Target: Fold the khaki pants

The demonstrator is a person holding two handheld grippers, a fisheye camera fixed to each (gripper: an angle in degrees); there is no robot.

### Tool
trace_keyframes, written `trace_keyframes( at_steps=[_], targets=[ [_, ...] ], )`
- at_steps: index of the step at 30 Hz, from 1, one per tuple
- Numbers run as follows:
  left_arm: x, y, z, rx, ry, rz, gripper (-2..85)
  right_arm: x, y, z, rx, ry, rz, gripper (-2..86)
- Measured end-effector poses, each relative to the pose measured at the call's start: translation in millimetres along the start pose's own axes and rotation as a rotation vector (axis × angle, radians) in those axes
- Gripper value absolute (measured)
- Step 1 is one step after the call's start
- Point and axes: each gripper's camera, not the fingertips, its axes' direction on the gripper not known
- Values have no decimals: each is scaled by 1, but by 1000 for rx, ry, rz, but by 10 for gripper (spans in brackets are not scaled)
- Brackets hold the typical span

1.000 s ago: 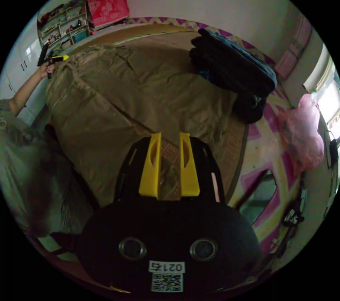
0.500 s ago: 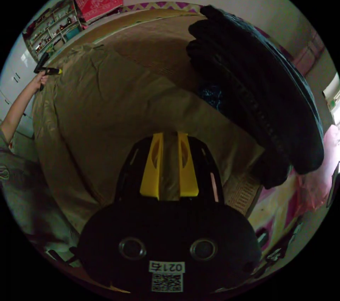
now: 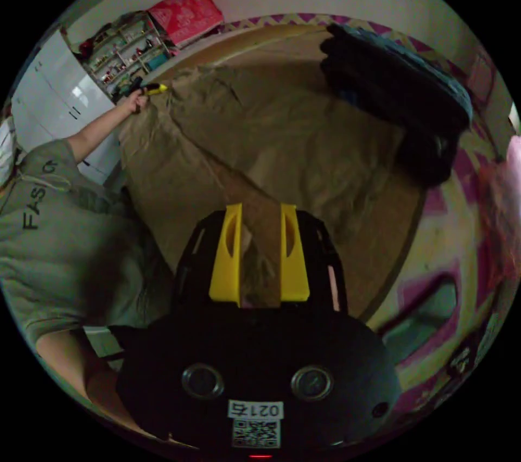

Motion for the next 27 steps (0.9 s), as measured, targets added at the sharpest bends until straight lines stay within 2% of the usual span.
trace_keyframes(
  at_steps=[3,5,10,12,16,18,20,24,27],
  targets=[
    [20,25,-9,44,-39,130,-9,-5,53,11,-122,21,43,98],
    [44,50,-12,78,-112,252,-8,-11,76,11,-75,-6,45,57],
    [89,108,-12,183,-316,403,7,-28,54,27,-92,61,-3,5],
    [100,127,-8,198,-398,405,34,-26,33,26,-87,100,-7,0],
    [117,156,19,97,-558,362,49,-14,-31,24,-116,195,0,-3],
    [120,166,36,24,-628,353,50,-9,-54,36,-185,213,-3,-3],
    [117,179,59,-83,-705,337,48,-4,-67,70,-334,213,-19,-2],
    [115,198,71,-99,-728,302,37,-13,-63,63,-311,222,-3,-3],
    [112,218,81,-95,-677,250,16,-25,-58,57,-302,290,-8,-2]
  ],
)
